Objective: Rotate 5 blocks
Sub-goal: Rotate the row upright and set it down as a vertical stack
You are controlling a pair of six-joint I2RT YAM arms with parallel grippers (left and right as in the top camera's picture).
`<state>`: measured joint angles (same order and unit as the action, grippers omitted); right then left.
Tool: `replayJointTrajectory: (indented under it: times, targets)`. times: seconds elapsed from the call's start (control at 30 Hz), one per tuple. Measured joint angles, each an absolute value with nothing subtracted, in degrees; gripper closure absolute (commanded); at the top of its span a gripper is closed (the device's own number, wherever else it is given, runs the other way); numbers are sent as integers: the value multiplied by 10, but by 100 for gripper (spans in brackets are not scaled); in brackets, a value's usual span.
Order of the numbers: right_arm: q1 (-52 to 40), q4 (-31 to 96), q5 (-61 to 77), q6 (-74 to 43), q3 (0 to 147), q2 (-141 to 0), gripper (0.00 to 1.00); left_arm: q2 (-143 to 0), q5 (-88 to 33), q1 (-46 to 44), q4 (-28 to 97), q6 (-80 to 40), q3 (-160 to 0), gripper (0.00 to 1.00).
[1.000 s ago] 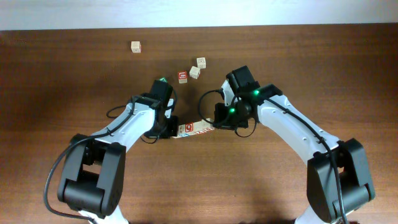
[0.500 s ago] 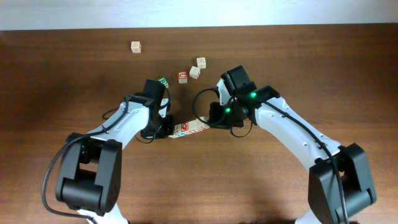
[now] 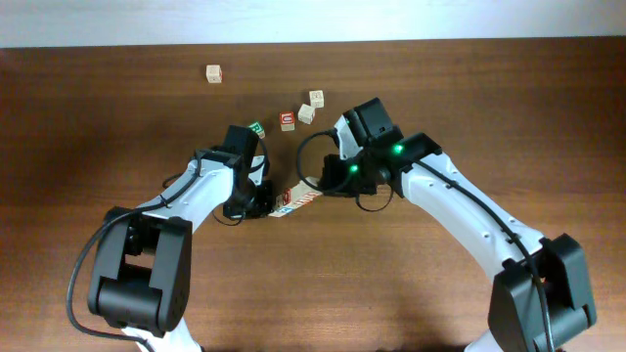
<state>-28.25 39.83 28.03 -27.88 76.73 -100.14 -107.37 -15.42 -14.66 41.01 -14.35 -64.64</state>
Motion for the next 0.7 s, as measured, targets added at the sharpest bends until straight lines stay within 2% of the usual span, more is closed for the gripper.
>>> replayJointTrajectory:
  times: [0.23,0.7]
  targets:
    - [-306,387,335,-286,775,-996,96,-1074,-255,-157,403,-143,-646,100]
    - [-308,388,338,-287,775,-996,96,-1074,-258,-159,403,-141,-645,100]
